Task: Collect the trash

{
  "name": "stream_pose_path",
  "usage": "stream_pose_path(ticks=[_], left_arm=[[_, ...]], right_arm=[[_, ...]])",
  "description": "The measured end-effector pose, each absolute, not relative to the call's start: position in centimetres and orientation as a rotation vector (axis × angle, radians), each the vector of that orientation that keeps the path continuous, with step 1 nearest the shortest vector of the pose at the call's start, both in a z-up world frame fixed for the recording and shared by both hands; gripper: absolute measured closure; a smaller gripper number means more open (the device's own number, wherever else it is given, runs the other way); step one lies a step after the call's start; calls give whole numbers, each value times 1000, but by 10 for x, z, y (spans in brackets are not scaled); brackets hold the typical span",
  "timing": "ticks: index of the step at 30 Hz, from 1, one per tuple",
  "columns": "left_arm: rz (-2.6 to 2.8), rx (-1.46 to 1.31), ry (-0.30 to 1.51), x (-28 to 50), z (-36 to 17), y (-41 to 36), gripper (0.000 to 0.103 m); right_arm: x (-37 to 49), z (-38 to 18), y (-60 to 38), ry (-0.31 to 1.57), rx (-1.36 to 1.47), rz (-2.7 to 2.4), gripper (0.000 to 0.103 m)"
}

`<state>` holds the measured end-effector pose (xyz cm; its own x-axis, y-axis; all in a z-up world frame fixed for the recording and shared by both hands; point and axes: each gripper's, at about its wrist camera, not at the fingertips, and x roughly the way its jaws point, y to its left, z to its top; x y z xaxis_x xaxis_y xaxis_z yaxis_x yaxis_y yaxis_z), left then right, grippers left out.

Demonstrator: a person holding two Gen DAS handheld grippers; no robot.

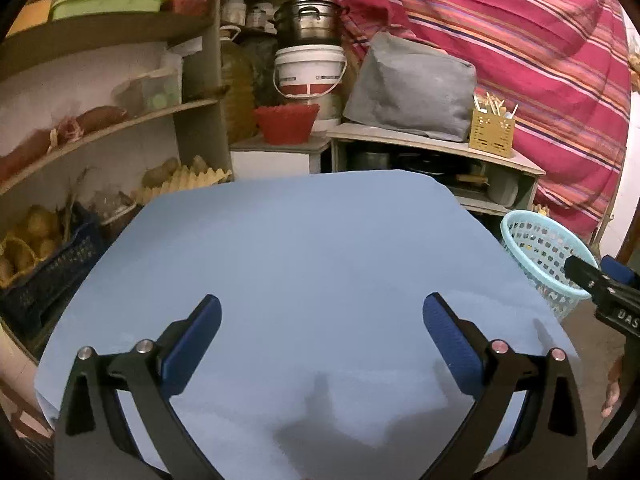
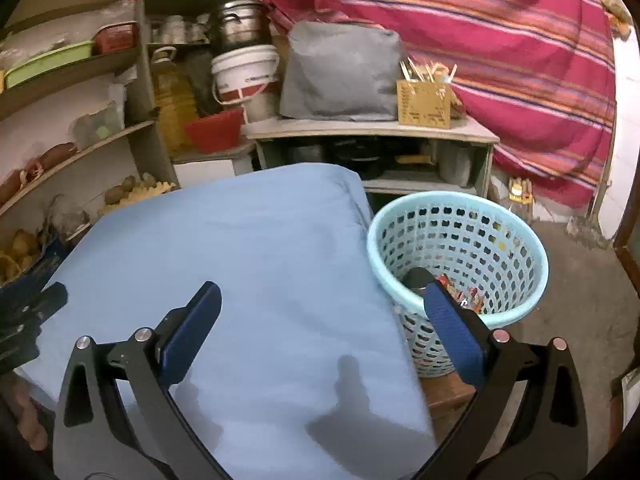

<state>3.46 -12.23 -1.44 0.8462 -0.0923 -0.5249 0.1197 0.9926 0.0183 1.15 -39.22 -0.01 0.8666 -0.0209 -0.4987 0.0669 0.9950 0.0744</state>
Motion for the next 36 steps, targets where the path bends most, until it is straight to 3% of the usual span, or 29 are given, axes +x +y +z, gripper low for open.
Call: stream_pose_path(ticks=[36], left_arm=[[-67, 20, 480, 5, -31, -81, 4]], right_arm=[[-27, -10, -334, 432, -32, -39, 4]])
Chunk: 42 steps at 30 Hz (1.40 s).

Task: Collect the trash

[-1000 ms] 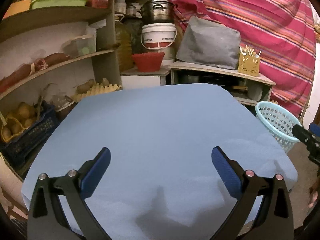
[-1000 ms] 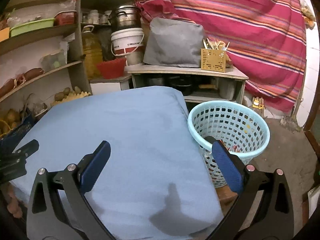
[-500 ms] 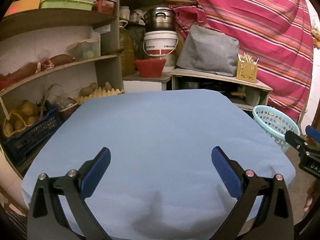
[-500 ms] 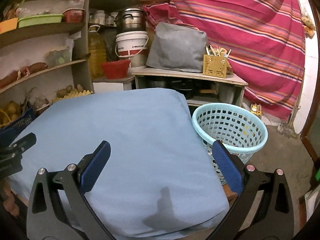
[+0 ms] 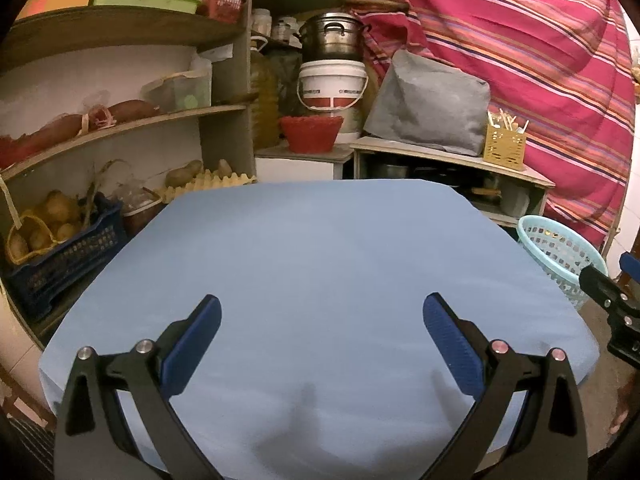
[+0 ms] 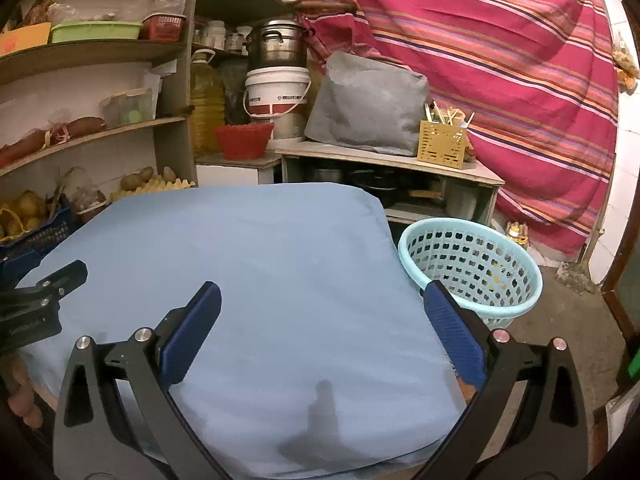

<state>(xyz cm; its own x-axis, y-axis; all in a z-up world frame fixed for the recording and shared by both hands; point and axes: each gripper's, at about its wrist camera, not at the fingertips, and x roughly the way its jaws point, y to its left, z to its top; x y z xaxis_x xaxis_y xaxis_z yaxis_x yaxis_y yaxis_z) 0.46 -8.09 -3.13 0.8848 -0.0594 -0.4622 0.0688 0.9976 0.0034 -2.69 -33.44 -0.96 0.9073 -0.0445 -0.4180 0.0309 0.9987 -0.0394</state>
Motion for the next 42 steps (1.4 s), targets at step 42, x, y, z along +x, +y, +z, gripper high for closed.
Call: stream_pose_path(ticks=[42], left_arm=[[-54, 62, 411, -13, -26, -100, 4]], right_arm=[[-34, -6, -330, 414, -10, -36, 4]])
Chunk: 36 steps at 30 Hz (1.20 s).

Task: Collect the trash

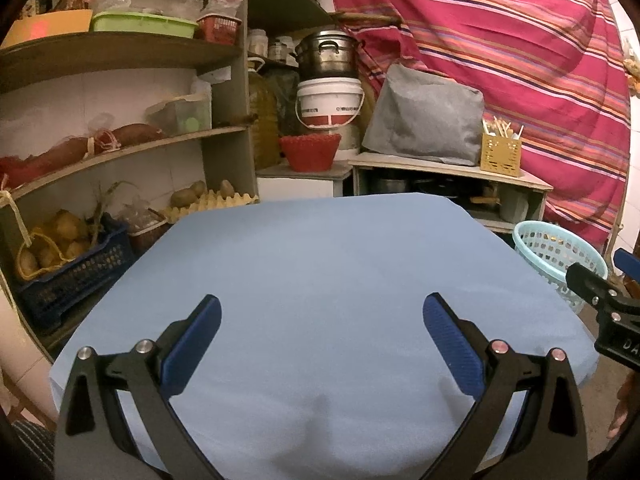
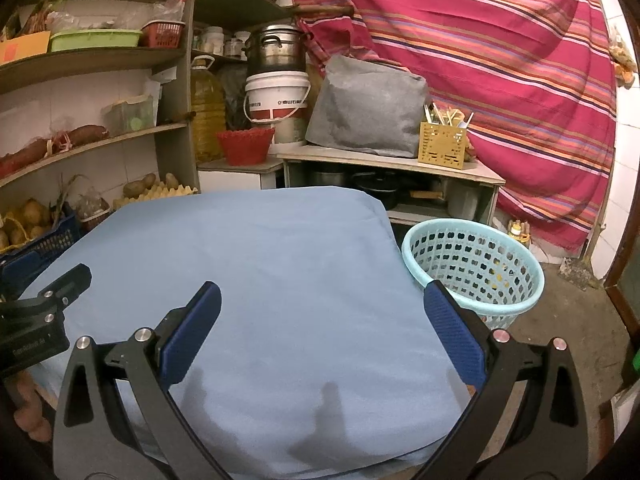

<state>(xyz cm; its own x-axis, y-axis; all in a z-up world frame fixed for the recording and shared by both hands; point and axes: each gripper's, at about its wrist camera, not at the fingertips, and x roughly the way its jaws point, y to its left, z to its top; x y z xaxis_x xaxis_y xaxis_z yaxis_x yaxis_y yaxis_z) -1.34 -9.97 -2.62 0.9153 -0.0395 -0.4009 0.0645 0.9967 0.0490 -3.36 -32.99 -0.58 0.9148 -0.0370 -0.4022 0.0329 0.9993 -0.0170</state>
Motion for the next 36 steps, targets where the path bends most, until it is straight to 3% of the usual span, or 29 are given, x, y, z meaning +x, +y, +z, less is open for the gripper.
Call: stream_pose_path(ticks=[36], left_arm=[[-31, 60, 388, -16, -21, -101, 4]], right_arm=[[-33, -7, -329, 412, -35, -41, 4]])
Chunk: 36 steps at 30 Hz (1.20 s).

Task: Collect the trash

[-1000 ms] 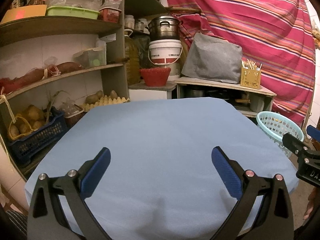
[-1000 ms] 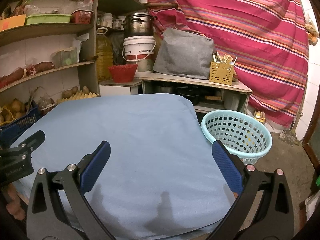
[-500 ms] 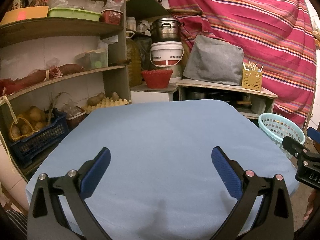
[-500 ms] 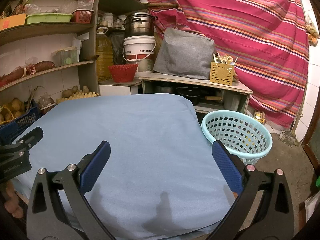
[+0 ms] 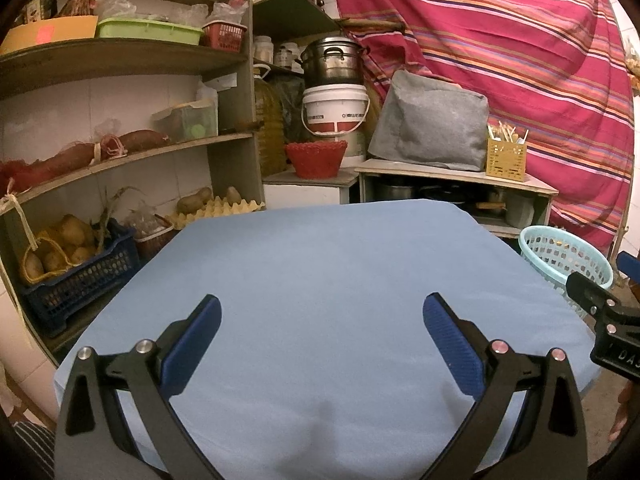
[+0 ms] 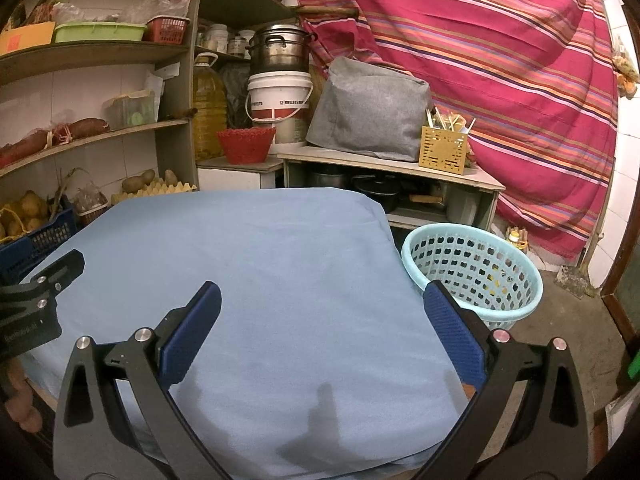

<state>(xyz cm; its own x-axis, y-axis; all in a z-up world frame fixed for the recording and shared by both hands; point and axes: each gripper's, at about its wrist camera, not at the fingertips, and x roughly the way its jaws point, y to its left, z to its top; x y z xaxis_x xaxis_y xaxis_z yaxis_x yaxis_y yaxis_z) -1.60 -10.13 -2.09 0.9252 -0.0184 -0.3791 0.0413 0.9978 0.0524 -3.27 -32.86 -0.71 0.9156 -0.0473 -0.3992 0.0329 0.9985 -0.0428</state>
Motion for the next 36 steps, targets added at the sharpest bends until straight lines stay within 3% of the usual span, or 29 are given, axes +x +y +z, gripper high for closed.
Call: stream_pose_path(ticks=[36], left_arm=[[-19, 76, 341, -16, -14, -94, 4]], right_arm=[[-30, -10, -330, 425, -46, -37, 4]])
